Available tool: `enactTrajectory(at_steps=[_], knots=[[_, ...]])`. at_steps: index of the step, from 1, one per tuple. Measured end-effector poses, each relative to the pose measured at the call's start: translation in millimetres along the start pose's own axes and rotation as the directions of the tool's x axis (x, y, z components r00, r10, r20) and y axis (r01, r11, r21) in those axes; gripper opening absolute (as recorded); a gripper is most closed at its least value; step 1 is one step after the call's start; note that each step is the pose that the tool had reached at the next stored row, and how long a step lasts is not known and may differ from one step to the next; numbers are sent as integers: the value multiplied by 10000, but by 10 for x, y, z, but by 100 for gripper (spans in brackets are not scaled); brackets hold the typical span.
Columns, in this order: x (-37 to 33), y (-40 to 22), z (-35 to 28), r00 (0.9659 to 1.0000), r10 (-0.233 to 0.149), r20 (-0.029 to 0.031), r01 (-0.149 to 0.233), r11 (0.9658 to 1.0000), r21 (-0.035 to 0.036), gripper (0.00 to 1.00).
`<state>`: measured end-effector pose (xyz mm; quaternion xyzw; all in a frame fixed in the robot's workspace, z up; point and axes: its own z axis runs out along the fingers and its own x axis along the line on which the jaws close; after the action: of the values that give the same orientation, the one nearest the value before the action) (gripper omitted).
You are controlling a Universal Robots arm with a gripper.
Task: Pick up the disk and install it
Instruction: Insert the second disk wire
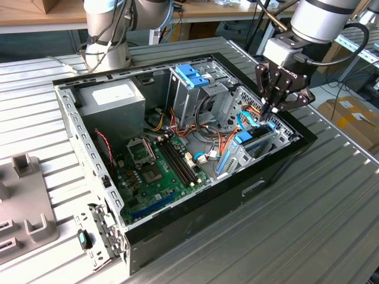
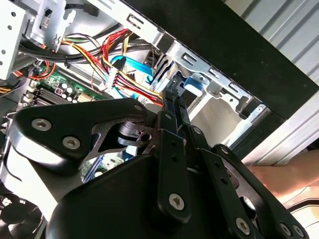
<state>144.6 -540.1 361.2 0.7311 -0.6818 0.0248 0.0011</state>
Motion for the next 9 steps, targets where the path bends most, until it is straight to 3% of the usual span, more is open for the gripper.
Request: enactTrajectory(at_steps=[7,9], knots=[[4,0,1,10000,1,0,-1,10000,-2,16],[4,1,12,10000,0,4,0,10000,-41,16]])
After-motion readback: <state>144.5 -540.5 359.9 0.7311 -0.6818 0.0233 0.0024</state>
